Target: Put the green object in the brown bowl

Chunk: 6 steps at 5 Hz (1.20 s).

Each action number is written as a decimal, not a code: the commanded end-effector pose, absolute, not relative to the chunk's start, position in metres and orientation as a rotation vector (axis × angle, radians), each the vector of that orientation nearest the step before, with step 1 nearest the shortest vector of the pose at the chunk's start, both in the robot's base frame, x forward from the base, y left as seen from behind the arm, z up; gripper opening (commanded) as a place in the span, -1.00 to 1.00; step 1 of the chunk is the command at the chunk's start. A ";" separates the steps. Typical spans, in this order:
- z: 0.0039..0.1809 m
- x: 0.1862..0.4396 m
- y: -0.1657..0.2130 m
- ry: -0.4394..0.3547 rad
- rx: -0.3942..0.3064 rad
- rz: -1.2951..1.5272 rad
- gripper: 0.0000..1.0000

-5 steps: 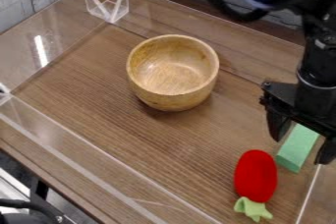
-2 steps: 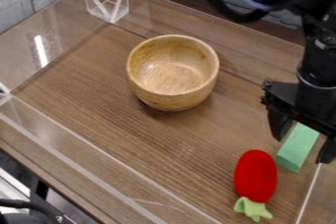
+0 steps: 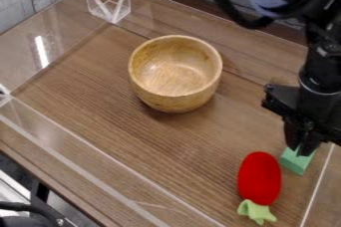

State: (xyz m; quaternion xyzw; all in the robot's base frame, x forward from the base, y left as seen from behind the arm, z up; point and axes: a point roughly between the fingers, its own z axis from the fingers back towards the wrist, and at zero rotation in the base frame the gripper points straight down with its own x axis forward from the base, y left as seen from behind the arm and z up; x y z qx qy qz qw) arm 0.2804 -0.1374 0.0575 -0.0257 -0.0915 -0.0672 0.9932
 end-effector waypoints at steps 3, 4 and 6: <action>0.060 0.304 -0.133 -0.211 -0.013 -0.143 1.00; 0.057 0.304 -0.132 -0.213 -0.003 -0.146 -1.00; 0.053 0.306 -0.131 -0.217 0.012 -0.156 1.00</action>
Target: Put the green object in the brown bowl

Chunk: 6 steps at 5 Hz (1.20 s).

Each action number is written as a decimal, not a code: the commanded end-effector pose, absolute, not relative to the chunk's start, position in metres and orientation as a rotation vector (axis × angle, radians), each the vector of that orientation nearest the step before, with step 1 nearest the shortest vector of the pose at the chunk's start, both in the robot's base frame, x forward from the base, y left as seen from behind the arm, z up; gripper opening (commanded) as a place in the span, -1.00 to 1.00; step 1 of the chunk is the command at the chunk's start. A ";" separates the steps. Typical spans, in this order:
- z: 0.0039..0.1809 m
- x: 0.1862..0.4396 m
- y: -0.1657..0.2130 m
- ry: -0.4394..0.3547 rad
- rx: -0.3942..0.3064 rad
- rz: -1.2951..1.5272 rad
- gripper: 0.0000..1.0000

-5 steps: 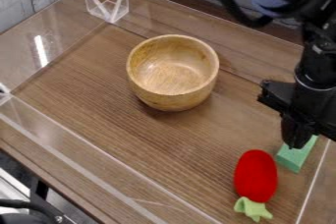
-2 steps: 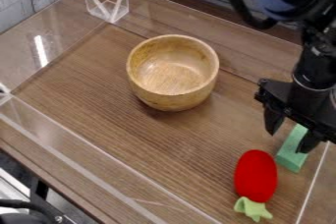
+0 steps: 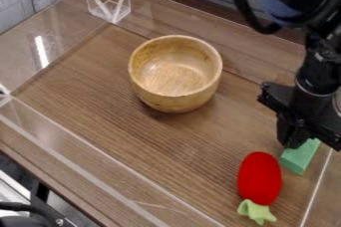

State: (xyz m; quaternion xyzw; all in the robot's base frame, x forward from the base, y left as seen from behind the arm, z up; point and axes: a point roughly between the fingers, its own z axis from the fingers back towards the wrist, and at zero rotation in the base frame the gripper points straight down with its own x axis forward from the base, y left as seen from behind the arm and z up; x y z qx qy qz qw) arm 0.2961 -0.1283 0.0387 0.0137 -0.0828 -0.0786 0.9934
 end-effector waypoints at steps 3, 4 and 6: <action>0.052 0.307 -0.133 -0.247 0.031 -0.174 -1.00; 0.050 0.307 -0.133 -0.247 0.037 -0.176 1.00; 0.049 0.305 -0.134 -0.256 0.046 -0.180 -1.00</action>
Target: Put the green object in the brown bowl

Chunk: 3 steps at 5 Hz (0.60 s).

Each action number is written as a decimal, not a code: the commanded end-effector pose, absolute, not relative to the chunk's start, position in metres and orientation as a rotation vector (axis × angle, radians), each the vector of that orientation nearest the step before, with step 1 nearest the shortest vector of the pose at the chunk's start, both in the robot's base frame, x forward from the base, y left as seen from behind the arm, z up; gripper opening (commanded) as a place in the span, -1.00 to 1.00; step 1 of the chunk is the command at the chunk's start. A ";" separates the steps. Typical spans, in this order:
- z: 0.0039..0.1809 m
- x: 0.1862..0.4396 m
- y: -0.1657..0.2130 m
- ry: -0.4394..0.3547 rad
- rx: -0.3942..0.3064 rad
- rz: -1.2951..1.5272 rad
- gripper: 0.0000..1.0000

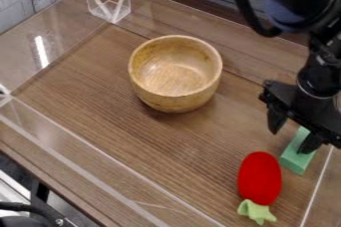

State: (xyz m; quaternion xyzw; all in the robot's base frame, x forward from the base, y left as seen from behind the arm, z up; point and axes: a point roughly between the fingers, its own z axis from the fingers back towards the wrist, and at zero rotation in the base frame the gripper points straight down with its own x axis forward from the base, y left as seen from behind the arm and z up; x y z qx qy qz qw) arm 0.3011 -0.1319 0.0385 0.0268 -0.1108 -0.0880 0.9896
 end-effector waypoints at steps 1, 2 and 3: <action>0.048 0.303 -0.134 -0.262 0.047 -0.182 -1.00; 0.048 0.305 -0.132 -0.267 0.055 -0.178 1.00; 0.048 0.306 -0.130 -0.270 0.063 -0.174 1.00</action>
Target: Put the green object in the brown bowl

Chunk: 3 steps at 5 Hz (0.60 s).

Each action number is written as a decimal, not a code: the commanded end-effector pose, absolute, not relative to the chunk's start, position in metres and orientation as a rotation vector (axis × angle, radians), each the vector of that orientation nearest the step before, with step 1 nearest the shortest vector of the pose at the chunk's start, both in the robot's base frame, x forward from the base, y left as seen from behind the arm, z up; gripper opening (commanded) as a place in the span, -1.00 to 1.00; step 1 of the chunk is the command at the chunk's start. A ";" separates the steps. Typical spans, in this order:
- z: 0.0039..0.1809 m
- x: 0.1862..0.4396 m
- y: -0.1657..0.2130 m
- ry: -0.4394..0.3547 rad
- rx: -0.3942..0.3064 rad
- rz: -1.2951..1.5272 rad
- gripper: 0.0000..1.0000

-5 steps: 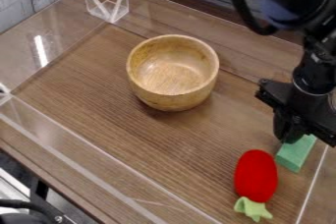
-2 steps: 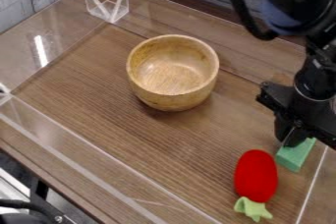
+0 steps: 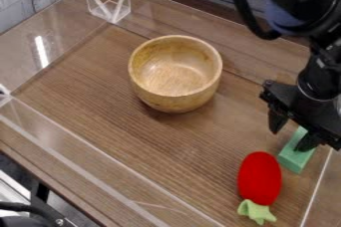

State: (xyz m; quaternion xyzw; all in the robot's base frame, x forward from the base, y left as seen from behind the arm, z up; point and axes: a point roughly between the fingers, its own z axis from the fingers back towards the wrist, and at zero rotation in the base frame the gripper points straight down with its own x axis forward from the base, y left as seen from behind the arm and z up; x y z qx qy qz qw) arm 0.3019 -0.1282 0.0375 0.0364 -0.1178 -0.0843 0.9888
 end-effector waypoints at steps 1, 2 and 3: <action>0.047 0.304 -0.130 -0.273 0.062 -0.172 -1.00; 0.044 0.304 -0.129 -0.270 0.064 -0.171 -1.00; 0.045 0.304 -0.126 -0.263 0.075 -0.166 1.00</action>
